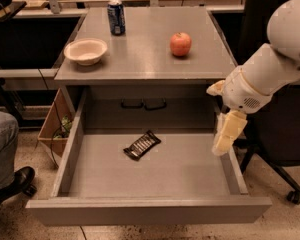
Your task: Pick rxbar chocolate from top drawer and place on counter
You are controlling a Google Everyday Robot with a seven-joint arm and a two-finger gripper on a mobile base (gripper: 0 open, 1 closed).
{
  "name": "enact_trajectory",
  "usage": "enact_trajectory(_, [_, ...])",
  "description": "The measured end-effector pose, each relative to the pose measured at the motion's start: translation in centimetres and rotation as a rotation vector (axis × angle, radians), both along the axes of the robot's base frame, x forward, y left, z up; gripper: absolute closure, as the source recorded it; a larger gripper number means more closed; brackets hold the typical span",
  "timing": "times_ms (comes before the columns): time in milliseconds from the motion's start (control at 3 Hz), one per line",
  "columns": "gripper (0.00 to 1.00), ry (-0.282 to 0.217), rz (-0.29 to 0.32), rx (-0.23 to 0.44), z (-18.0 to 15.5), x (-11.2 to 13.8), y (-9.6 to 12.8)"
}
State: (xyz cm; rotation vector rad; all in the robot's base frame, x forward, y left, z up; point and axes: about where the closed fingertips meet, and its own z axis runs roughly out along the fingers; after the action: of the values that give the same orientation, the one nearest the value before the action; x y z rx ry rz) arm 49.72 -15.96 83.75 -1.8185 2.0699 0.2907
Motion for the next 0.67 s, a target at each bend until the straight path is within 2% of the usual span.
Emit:
enact_trajectory(333, [0.00, 0.062, 0.006, 0.096, -4.3, 1.2, 3.2])
enact_trajectory(667, [0.00, 0.102, -0.045, 0.150, -7.1, 1.8, 6.7])
